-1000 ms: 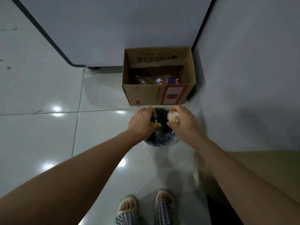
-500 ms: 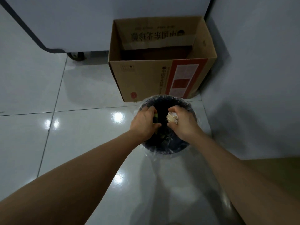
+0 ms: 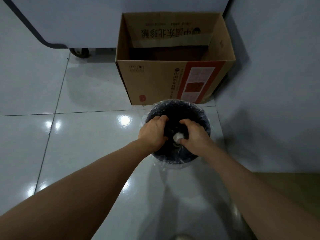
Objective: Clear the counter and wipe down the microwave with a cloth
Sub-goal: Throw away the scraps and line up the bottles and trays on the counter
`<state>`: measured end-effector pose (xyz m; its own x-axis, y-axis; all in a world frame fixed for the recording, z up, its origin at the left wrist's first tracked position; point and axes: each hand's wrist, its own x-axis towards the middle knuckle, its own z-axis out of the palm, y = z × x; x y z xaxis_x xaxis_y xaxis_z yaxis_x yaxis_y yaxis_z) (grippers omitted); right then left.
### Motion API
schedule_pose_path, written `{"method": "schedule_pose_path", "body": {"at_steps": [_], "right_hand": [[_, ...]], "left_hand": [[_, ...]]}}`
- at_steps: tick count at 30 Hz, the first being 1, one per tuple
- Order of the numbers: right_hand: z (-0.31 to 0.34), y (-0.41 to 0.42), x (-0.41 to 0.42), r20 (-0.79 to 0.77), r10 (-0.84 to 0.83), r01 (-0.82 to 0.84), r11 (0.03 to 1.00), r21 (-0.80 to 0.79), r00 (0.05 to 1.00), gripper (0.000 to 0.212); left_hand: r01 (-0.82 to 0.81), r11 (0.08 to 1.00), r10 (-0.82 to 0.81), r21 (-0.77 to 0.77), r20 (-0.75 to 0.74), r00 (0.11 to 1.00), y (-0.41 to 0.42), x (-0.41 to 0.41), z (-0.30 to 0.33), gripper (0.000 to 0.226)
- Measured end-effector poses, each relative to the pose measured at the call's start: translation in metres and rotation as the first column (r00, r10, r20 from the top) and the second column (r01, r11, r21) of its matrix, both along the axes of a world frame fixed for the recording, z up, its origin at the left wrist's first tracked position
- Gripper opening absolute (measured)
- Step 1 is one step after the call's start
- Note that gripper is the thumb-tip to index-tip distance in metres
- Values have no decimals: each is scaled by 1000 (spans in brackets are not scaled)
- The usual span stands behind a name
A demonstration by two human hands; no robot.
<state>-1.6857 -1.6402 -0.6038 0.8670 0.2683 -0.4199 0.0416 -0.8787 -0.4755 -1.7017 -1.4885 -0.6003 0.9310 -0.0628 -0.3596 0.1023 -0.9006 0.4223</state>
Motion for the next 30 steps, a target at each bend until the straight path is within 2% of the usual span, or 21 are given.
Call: {"method": "schedule_pose_path", "body": {"at_steps": [9,15,22,30], "right_hand": [[126,3,-16,-62,37,-38,999,-8,997,67],[239,13,-23,-80,63,-64,998,-6,995,68],[377,29,-28,-24,126,-126,992,-1,992,60],[521,42,-31,29,192,-193,981,27,981,65]], "left_hand": [[-29,1000,28,-6,-81,996,16,-18,129,59],[-60,998,60,4,-58,996,27,-23,244,54],[-106,994,107,23,-6,994,40,-34,380,58],[-150,987,145,61,74,987,57,-47,521,55]]}}
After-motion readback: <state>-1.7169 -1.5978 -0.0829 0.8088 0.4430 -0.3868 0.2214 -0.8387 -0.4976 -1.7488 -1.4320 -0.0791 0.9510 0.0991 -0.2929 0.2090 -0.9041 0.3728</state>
